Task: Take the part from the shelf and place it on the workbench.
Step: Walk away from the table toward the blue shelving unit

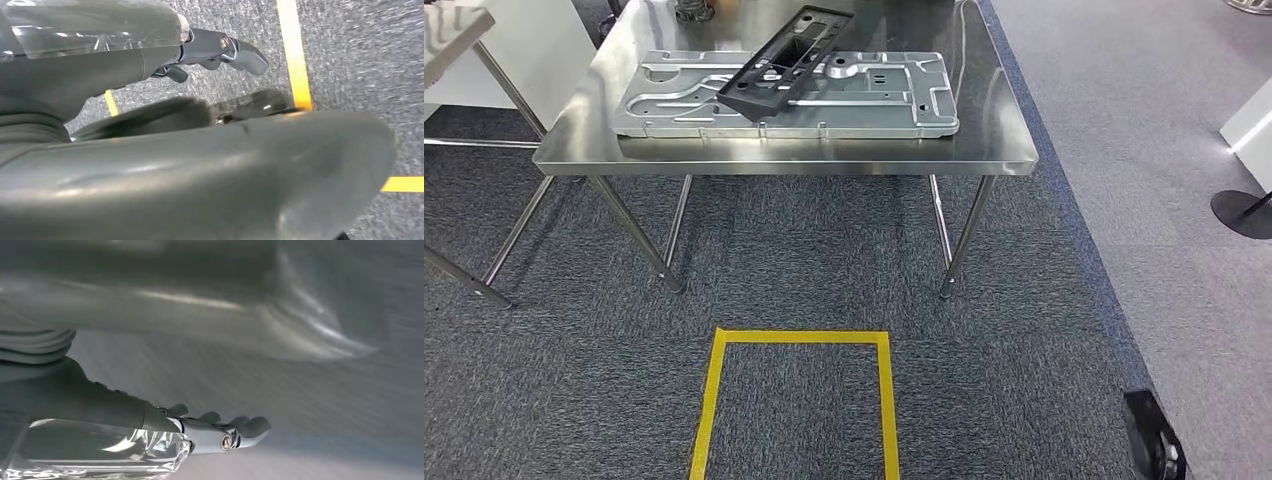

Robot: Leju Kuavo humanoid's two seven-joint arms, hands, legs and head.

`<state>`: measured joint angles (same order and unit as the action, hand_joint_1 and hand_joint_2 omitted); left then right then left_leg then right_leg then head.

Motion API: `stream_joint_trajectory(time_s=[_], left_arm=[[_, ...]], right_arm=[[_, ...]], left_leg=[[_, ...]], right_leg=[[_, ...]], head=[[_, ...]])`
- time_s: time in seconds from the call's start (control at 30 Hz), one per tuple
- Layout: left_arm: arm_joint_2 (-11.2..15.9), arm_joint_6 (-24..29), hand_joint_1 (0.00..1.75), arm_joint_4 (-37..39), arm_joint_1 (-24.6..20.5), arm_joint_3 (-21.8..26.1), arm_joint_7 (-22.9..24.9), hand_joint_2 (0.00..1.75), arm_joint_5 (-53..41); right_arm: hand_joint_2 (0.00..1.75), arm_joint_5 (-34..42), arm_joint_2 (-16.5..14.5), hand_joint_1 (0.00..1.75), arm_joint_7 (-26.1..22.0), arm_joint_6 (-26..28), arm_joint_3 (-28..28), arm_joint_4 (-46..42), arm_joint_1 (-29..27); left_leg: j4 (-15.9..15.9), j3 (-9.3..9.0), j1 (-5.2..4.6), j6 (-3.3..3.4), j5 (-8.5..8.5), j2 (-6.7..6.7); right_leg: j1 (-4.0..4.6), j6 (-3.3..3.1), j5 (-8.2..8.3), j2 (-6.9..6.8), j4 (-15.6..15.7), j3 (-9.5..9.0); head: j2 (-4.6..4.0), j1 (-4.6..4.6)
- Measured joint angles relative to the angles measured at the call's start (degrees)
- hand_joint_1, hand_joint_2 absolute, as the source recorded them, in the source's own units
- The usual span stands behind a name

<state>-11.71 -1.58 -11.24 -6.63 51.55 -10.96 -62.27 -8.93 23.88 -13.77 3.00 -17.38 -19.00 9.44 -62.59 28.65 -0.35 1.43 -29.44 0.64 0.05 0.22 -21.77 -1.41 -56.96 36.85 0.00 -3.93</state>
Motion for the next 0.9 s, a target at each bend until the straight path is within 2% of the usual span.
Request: stream_joint_trajectory(time_s=[0.03,0.07,0.1,0.13,0.17,0.2,0.23,0.27,0.3,0.33,0.37,0.4,0.43,0.47,0.5,0.53,0.57,0.6,0.63,0.67,0.7,0.73,0.8,0.83,0.87,0.9], left_arm=[[0.08,-0.02,0.00,-0.01,-0.11,-0.04,0.02,0.00,-0.04],[0.14,-0.02,0.00,-0.02,-0.18,-0.09,0.02,0.00,-0.08],[0.18,-0.02,0.00,-0.01,-0.17,-0.14,0.02,0.00,-0.16],[0.21,0.01,0.00,0.00,-0.15,-0.19,0.01,0.00,-0.27],[0.25,0.02,0.00,0.01,-0.18,-0.24,0.03,0.00,-0.44],[0.30,0.02,0.00,0.02,-0.23,-0.31,0.09,0.00,-0.63],[0.33,0.00,0.00,0.03,-0.32,-0.36,0.15,0.00,-0.81],[0.35,-0.03,0.00,0.03,-0.39,-0.43,0.22,0.00,-1.01],[0.36,-0.07,0.00,0.03,-0.44,-0.51,0.28,0.00,-1.14],[0.37,-0.08,0.00,0.03,-0.48,-0.61,0.33,0.00,-1.24],[0.38,-0.10,0.00,0.03,-0.51,-0.72,0.39,0.00,-1.31],[0.38,-0.10,0.00,0.03,-0.54,-0.82,0.44,0.00,-1.32],[0.39,-0.07,0.00,0.03,-0.57,-0.94,0.49,0.00,-1.33],[0.42,-0.01,0.00,0.03,-0.63,-1.05,0.50,0.00,-1.33],[0.44,0.07,0.00,0.01,-0.69,-1.15,0.48,0.00,-1.33],[0.48,0.13,0.00,0.00,-0.70,-1.24,0.45,0.00,-1.33],[0.55,0.17,0.00,-0.01,-0.71,-1.31,0.40,0.00,-1.34],[0.61,0.18,0.00,-0.02,-0.65,-1.36,0.36,0.00,-1.41],[0.70,0.18,0.00,-0.02,-0.54,-1.41,0.37,0.00,-1.53],[0.79,0.18,0.00,-0.02,-0.40,-1.49,0.40,0.00,-1.70],[0.86,0.18,0.00,-0.02,-0.21,-1.58,0.46,0.00,-1.89],[0.90,0.18,0.00,-0.02,0.00,-1.67,0.51,0.00,-2.09],[0.92,0.18,0.00,-0.02,0.22,-1.81,0.48,0.00,-2.41],[0.91,0.19,0.00,-0.02,0.22,-1.85,0.43,0.00,-2.51],[0.92,0.22,0.00,-0.02,0.20,-1.91,0.40,0.00,-2.57],[0.92,0.31,0.00,-0.02,0.18,-1.98,0.40,0.00,-2.60]], right_arm=[[0.00,0.89,-1.88,0.00,0.94,-0.53,-1.92,0.93,-1.20],[0.00,1.61,-3.60,0.00,2.15,-1.04,-3.58,1.70,-2.15],[0.00,2.34,-5.43,0.00,3.86,-1.57,-5.19,2.48,-2.96],[0.00,2.99,-7.30,0.00,5.65,-2.08,-6.64,3.25,-3.61],[0.00,3.56,-9.19,0.00,7.52,-2.51,-7.98,3.96,-4.18],[0.00,3.95,-11.30,0.00,9.08,-2.74,-9.19,4.59,-4.65],[0.00,4.09,-13.12,0.00,10.04,-2.83,-10.07,5.06,-4.97],[0.00,4.15,-14.85,0.00,10.79,-2.87,-10.80,5.44,-5.18],[0.00,4.15,-16.52,0.00,11.23,-2.86,-11.42,5.79,-5.28],[0.00,4.15,-17.75,0.00,11.52,-2.84,-11.94,6.08,-5.33],[0.00,4.14,-18.84,0.00,11.71,-2.90,-12.41,6.33,-5.36],[0.00,4.03,-19.59,0.00,11.87,-3.08,-12.82,6.49,-5.39],[0.00,3.83,-20.16,0.00,11.98,-3.36,-13.11,6.59,-5.41],[0.00,3.43,-20.70,0.00,12.04,-3.71,-13.28,6.65,-5.39],[0.00,2.86,-21.20,0.00,12.06,-4.07,-13.36,6.67,-5.31],[0.00,2.22,-21.71,0.00,12.06,-4.35,-13.36,6.69,-5.19],[0.00,1.41,-22.29,0.00,12.04,-4.61,-13.30,6.73,-5.12],[0.00,0.52,-22.87,0.00,12.00,-4.81,-13.15,6.81,-5.09],[0.00,-0.46,-23.45,0.00,11.94,-4.97,-12.89,6.95,-5.12],[0.00,-1.50,-24.01,0.00,11.84,-5.09,-12.51,7.08,-5.18],[0.00,-2.44,-24.44,0.00,11.69,-5.15,-12.08,7.19,-5.23],[0.00,-3.21,-24.80,0.00,11.49,-5.23,-11.66,7.27,-5.29],[0.00,-4.20,-25.32,0.00,11.10,-5.44,-10.94,7.32,-5.42],[0.00,-4.44,-25.52,0.00,10.97,-5.57,-10.67,7.34,-5.45],[0.00,-4.63,-25.70,0.00,10.90,-5.67,-10.43,7.36,-5.46],[0.00,-4.80,-25.86,0.00,10.88,-5.77,-10.23,7.39,-5.46]], left_leg=[[3.96,-2.72,-0.12,0.29,-1.24,0.06],[6.46,-4.16,-0.24,0.51,-2.16,-0.01],[7.58,-4.33,-0.27,0.72,-2.08,-0.18],[7.74,-3.93,-0.25,0.98,-1.30,-0.43],[8.04,-3.38,-0.21,1.35,-0.36,-0.68],[8.35,-2.61,-0.09,1.62,0.68,-0.87],[8.50,-1.67,0.00,1.79,1.66,-1.05],[8.53,-0.55,-0.01,1.89,2.54,-1.16],[8.43,0.62,-0.02,1.79,3.41,-1.28],[8.24,1.87,-0.02,1.67,4.26,-1.43],[7.94,3.19,0.00,1.48,5.09,-1.56],[7.52,4.53,0.05,1.24,5.82,-1.66],[7.01,5.84,0.15,0.97,6.45,-1.72],[6.42,7.00,0.22,0.65,6.99,-1.75],[5.76,7.93,0.23,0.30,7.41,-1.76],[5.24,8.55,0.22,-0.08,7.85,-1.79],[4.93,8.91,0.23,-0.47,8.38,-1.86],[4.88,9.11,0.25,-0.87,8.92,-1.93],[4.98,9.29,0.38,-1.29,9.35,-1.95],[4.70,9.64,0.55,-1.67,8.95,-1.84],[3.62,10.19,0.67,-2.02,7.37,-1.64],[1.26,11.06,0.78,-2.32,4.75,-1.41],[-6.31,13.10,0.87,-2.70,-1.00,-1.16],[-9.93,13.75,0.89,-2.80,-2.33,-1.14],[-12.08,13.67,0.91,-2.81,-2.20,-1.14],[-12.22,12.60,0.91,-2.73,-1.02,-1.14]], right_leg=[[0.02,0.19,0.59,0.19,-0.09,0.34],[-0.03,0.45,1.25,0.37,0.00,0.51],[-0.09,0.76,2.07,0.54,0.33,0.60],[-0.25,1.03,2.44,0.75,0.55,0.75],[-0.36,1.25,1.60,0.96,0.20,1.12],[-0.43,1.44,-0.55,1.12,-1.11,1.67],[-0.62,1.58,-3.85,1.22,-3.67,2.43],[-0.73,1.79,-7.48,1.24,-7.29,3.25],[-0.89,2.03,-10.09,1.25,-11.39,3.88],[-1.06,2.27,-11.08,1.25,-15.00,4.09],[-1.24,2.49,-10.44,1.25,-17.30,3.61],[-1.43,2.66,-8.72,1.24,-17.71,2.21],[-1.62,2.77,-7.01,1.24,-15.98,-0.22],[-1.76,2.78,-6.49,1.24,-12.32,-3.76],[-1.75,2.69,-7.47,1.25,-7.24,-7.83],[-1.66,2.37,-9.03,1.23,-2.82,-11.08],[-1.48,1.95,-10.42,1.24,0.41,-13.21],[-1.30,1.44,-11.08,1.25,2.06,-13.91],[-1.26,0.81,-10.78,1.19,2.10,-13.46],[-1.24,0.28,-10.22,1.13,2.08,-12.92],[-1.27,-0.20,-9.66,1.03,2.07,-12.33],[-1.27,-0.59,-9.00,0.92,2.07,-11.65],[-1.13,-0.93,-7.74,0.84,1.96,-10.06],[-1.05,-0.97,-7.16,0.83,1.86,-9.22],[-0.98,-0.95,-6.66,0.84,1.70,-8.43],[-0.93,-0.87,-6.26,0.87,1.51,-7.74]], head=[[0.00,0.00],[0.00,0.00],[0.00,0.01],[0.00,0.01],[0.00,0.02],[0.00,0.02],[0.00,0.02],[0.00,0.01],[0.00,0.01],[0.00,0.02],[0.00,0.01],[0.00,0.02],[0.00,0.01],[0.00,0.01],[0.00,0.01],[0.00,0.00],[0.00,0.00],[0.00,0.00],[0.00,0.00],[0.00,0.01],[0.00,0.01],[0.00,0.01],[0.00,0.00],[0.00,0.00],[0.00,0.00],[0.00,0.00]])
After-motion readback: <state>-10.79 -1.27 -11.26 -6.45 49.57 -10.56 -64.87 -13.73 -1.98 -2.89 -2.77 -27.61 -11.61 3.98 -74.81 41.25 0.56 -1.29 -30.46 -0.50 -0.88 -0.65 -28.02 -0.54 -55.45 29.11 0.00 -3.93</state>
